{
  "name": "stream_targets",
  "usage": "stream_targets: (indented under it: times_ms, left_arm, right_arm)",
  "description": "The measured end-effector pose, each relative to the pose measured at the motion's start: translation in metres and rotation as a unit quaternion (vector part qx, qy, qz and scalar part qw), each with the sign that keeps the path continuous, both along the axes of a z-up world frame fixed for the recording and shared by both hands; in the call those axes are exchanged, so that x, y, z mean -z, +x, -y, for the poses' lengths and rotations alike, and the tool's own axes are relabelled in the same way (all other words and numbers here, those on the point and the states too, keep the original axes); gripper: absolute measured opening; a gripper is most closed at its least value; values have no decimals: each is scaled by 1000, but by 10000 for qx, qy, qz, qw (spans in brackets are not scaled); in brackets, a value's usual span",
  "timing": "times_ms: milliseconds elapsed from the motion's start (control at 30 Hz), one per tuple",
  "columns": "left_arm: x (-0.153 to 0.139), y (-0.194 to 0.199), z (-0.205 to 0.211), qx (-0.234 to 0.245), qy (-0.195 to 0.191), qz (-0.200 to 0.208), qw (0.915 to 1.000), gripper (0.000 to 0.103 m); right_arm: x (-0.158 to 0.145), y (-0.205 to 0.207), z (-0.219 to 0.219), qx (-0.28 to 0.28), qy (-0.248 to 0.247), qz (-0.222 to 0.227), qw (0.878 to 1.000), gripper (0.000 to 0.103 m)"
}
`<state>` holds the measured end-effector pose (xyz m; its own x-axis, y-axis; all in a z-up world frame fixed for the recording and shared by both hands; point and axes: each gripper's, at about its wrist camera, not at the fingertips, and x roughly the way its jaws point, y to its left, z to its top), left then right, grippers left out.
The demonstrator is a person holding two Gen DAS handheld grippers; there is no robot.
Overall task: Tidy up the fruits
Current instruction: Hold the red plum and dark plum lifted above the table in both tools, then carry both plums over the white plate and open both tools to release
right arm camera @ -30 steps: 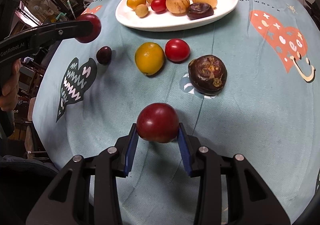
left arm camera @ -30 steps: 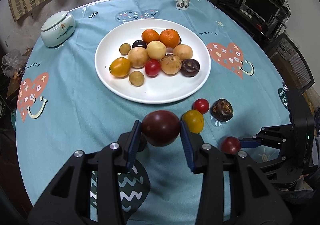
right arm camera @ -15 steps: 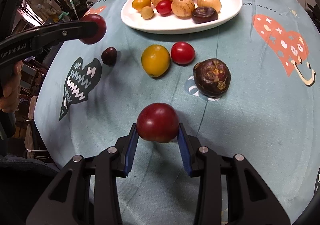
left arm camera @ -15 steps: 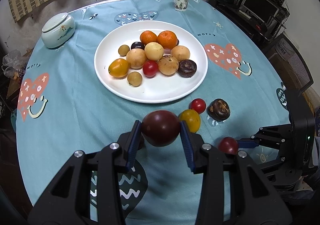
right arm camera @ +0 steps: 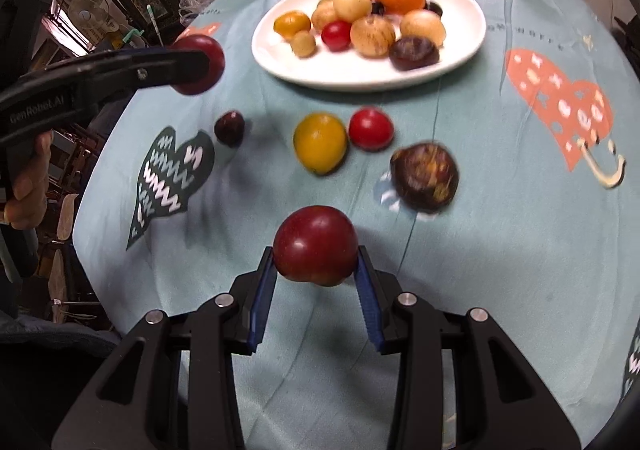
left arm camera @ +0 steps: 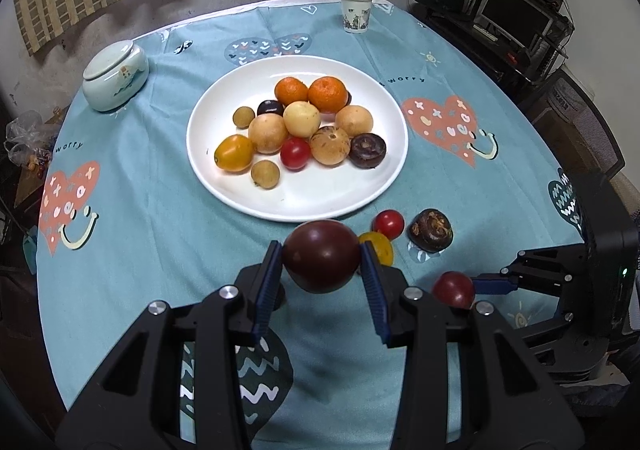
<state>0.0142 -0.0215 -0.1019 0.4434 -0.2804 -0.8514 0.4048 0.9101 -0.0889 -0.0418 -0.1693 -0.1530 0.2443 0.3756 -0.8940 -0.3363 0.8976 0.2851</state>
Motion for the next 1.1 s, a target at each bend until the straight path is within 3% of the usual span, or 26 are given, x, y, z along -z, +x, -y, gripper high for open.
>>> stream_targets:
  times_ms: [167, 600, 900, 1100]
  left_arm:
    - [-3, 6, 6, 77, -20, 40, 10000, 40]
    - [1, 33, 11, 127, -49, -9, 9999, 40]
    - [-5, 98, 12, -175, -89, 158, 9997, 41]
    - [3, 132, 14, -347, -79, 142, 9993, 41]
  right_arm:
    - [-13, 13, 4, 76, 50, 183, 9998, 40]
    - [-10, 40, 9, 92, 44, 169, 9998, 40]
    - [-43, 122, 7, 211, -36, 941, 9953, 40]
    - [-39, 177, 1, 294, -52, 991, 9946, 40]
